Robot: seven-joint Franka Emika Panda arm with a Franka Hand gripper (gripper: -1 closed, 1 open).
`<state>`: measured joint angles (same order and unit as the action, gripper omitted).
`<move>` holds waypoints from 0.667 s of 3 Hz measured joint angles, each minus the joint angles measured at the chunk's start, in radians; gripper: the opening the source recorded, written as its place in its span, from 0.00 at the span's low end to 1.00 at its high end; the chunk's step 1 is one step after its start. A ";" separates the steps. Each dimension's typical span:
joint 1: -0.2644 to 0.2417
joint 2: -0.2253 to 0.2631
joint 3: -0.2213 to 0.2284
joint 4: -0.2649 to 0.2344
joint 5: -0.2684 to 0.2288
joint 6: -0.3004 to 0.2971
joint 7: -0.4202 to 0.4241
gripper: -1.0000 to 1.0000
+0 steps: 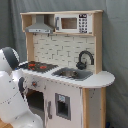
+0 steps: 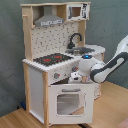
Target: Play with the kitchen
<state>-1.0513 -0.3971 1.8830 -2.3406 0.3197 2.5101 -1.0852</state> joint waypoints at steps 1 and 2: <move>-0.017 0.000 0.052 0.045 0.000 0.005 0.076 0.00; -0.016 -0.001 0.110 0.052 0.000 0.023 0.162 0.00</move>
<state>-1.0677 -0.3983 1.9933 -2.2886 0.3197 2.5332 -0.9236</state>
